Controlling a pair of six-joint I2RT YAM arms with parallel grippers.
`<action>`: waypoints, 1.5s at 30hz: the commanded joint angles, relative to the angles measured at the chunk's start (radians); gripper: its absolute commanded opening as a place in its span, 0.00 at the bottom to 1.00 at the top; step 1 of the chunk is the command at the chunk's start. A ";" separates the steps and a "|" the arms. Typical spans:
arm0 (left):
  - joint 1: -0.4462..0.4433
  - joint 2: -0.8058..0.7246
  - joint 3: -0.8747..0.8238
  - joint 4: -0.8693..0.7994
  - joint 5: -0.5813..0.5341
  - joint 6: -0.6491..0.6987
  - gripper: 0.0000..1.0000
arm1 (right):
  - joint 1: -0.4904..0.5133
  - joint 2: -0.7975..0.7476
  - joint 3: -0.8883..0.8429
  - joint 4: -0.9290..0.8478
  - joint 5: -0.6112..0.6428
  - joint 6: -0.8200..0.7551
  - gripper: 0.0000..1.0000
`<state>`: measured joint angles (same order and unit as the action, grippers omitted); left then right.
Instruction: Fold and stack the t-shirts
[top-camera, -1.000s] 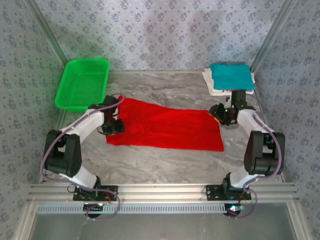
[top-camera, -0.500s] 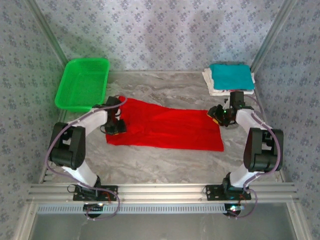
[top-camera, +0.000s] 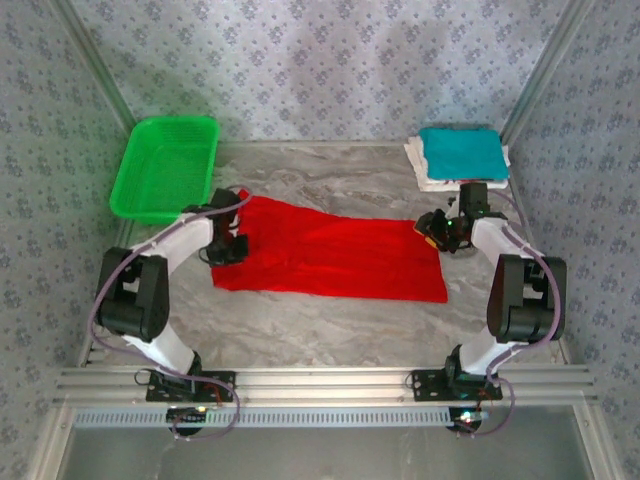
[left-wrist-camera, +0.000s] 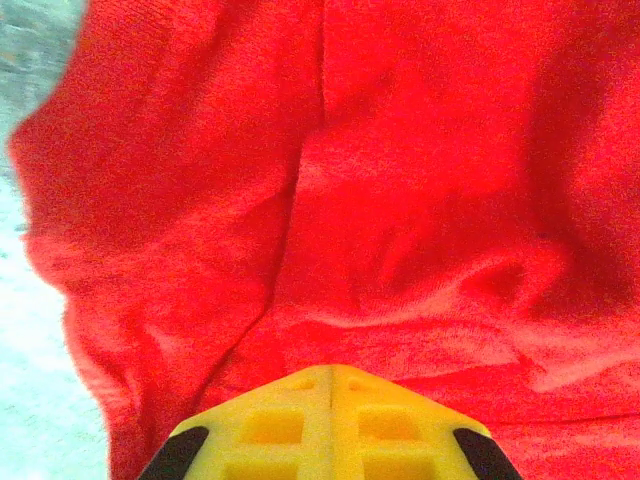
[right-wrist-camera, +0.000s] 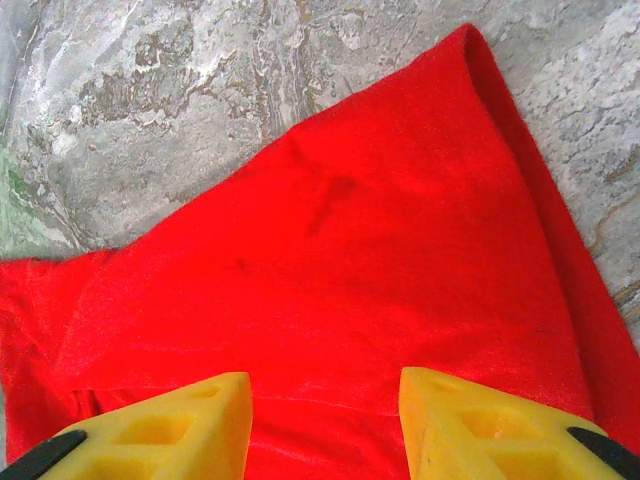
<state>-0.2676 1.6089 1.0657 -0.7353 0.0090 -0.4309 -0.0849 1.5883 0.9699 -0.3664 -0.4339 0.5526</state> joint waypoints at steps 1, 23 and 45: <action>0.014 -0.064 0.029 -0.088 -0.031 0.015 0.00 | 0.000 0.019 0.010 -0.006 -0.009 0.005 0.45; 0.039 0.069 -0.001 0.050 0.107 -0.005 0.36 | 0.001 0.021 0.005 0.010 -0.032 0.013 0.45; -0.002 0.094 0.025 0.034 0.037 -0.008 0.04 | 0.002 0.034 0.002 0.014 -0.037 0.006 0.45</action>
<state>-0.2668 1.7168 1.0599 -0.6804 0.0616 -0.4393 -0.0845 1.6176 0.9699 -0.3481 -0.4603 0.5571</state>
